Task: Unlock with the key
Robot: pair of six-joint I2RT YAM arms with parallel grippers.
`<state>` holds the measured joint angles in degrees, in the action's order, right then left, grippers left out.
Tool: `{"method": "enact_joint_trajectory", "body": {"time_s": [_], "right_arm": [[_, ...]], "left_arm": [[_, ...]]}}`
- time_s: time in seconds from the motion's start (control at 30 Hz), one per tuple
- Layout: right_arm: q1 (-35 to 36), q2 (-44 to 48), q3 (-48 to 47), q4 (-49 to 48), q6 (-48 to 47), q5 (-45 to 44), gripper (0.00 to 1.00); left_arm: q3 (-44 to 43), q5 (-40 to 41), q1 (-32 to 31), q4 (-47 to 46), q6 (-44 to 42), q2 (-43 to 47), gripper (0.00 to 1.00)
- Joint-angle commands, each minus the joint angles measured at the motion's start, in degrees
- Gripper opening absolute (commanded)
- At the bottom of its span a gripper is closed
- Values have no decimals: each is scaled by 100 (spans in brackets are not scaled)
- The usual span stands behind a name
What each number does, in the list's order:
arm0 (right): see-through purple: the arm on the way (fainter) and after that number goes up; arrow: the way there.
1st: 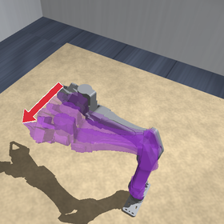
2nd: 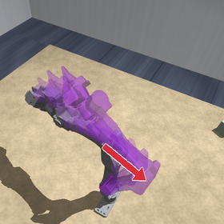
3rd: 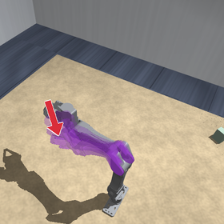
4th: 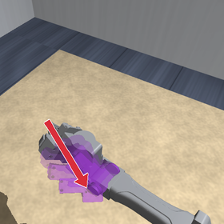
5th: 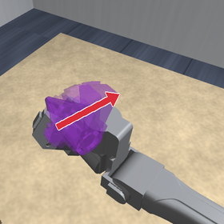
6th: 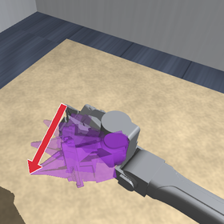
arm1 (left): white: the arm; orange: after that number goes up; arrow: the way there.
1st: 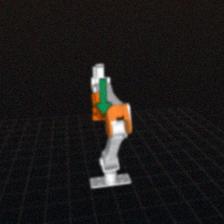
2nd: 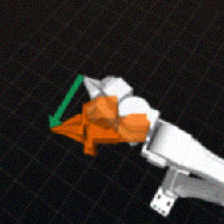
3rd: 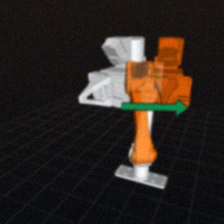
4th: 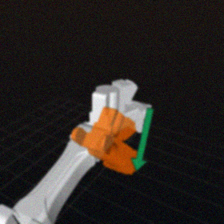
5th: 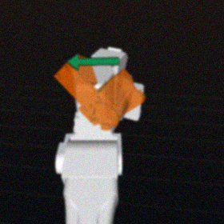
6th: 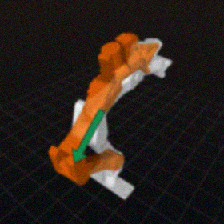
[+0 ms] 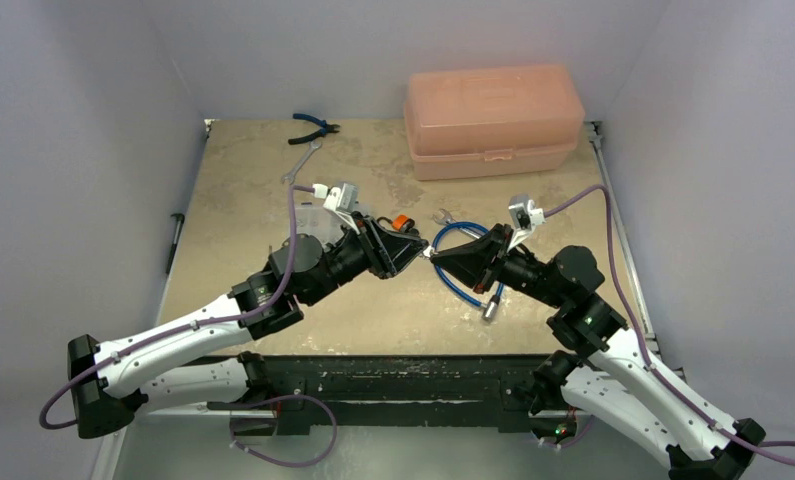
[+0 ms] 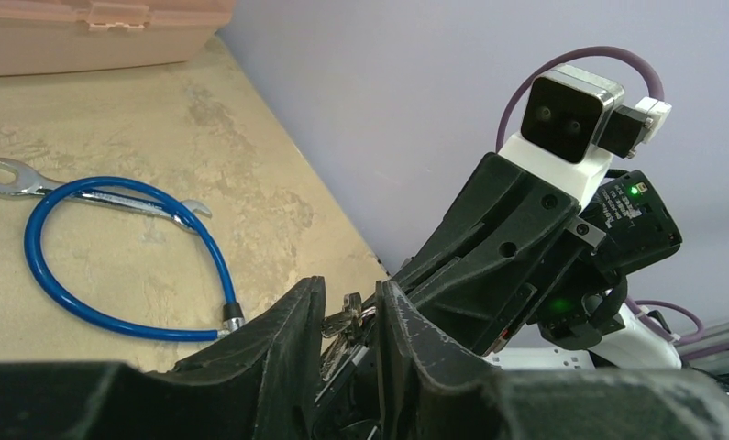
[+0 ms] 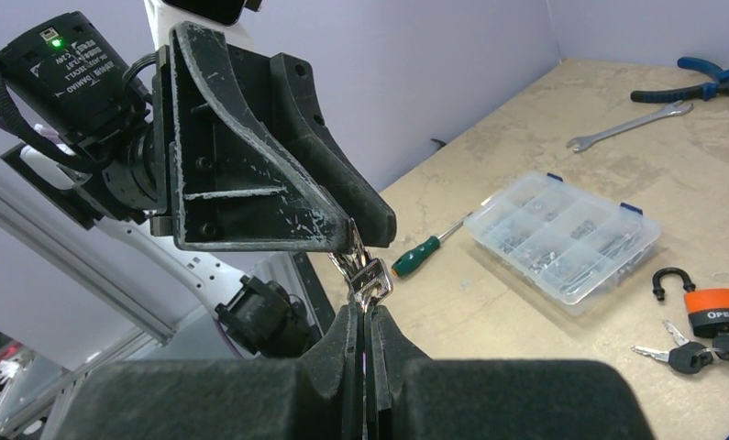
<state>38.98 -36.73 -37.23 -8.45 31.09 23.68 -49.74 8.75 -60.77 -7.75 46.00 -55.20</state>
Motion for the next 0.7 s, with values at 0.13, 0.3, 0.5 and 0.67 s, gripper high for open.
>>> {"method": "enact_joint_trajectory", "body": {"time_s": [0.13,0.3,0.5,0.67], "right_arm": [[12,65,-117,-50,-33,110,0],[13,56,-134,-6,-72,106,0],[15,57,-290,291,-284,60,0],[13,67,-391,467,-408,38,0]], "left_arm": [[21,-106,24,-289,62,-73,12],[-36,-106,30,-194,49,-119,0],[-48,-89,26,-66,-60,-89,0],[-164,-91,29,191,-211,-61,0]]}}
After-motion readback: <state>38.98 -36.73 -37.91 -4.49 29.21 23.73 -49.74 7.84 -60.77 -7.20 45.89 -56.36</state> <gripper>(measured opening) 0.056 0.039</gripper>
